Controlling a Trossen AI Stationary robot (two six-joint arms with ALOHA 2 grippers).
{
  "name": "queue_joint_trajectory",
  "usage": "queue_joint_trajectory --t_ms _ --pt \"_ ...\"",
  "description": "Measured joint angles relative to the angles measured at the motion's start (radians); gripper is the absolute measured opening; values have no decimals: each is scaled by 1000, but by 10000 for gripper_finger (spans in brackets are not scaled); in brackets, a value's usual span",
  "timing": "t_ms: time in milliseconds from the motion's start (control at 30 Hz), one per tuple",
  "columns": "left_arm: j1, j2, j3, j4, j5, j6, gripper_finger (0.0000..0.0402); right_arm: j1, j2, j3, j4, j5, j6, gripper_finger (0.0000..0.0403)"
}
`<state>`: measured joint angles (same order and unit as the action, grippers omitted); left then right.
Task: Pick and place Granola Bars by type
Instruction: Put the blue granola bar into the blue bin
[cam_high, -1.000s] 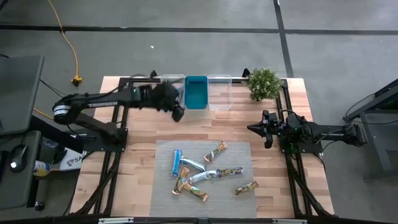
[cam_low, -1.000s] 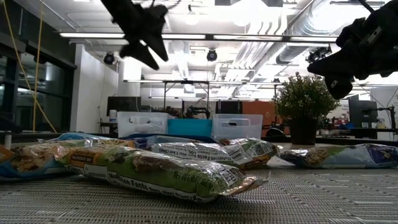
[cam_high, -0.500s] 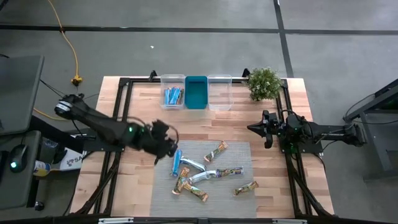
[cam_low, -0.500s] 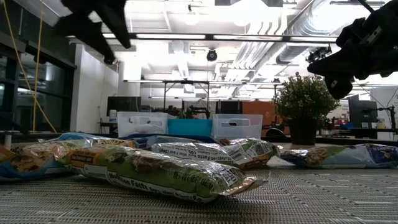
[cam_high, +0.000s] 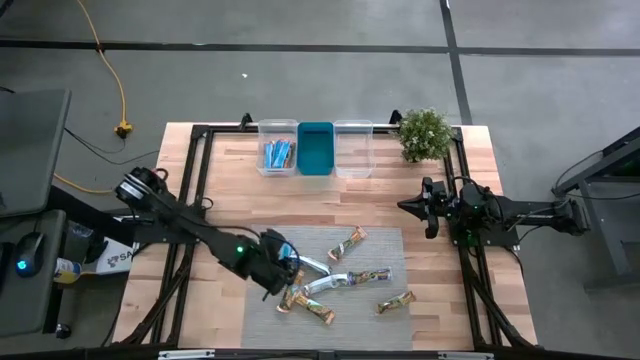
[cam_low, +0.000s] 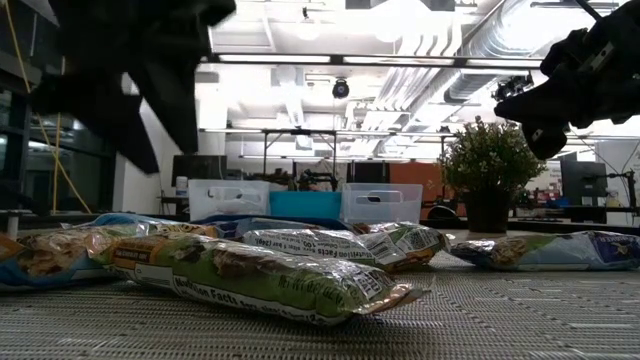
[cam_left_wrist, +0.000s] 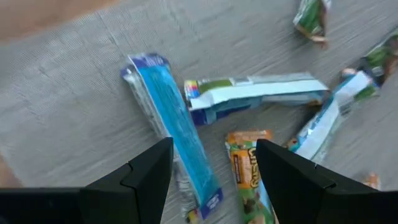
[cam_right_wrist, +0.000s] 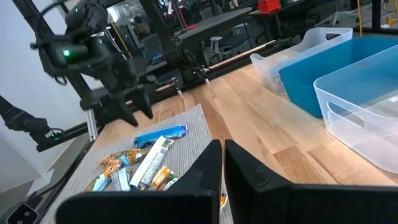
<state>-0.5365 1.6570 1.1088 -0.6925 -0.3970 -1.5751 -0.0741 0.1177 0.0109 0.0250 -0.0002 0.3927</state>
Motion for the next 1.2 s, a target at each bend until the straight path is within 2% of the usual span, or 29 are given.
queue_joint_trajectory --t_ms 233,467,667,867,967,1200 --pt "0 107 43 -34 78 -47 227 0 0 0 0 0 0 0" --pt "0 192 105 -63 103 -53 227 0 0 0 1 0 0 0" --pt "0 243 110 -71 156 -53 227 0 0 0 -1 0 0 0" --pt "0 254 113 -78 160 -51 224 0 0 0 1 0 0 0" --pt "-1 255 113 -91 155 -50 206 0 0 0 1 0 0 0" --pt "0 255 110 -100 155 -23 128 0 0 0 1 0 0 0"
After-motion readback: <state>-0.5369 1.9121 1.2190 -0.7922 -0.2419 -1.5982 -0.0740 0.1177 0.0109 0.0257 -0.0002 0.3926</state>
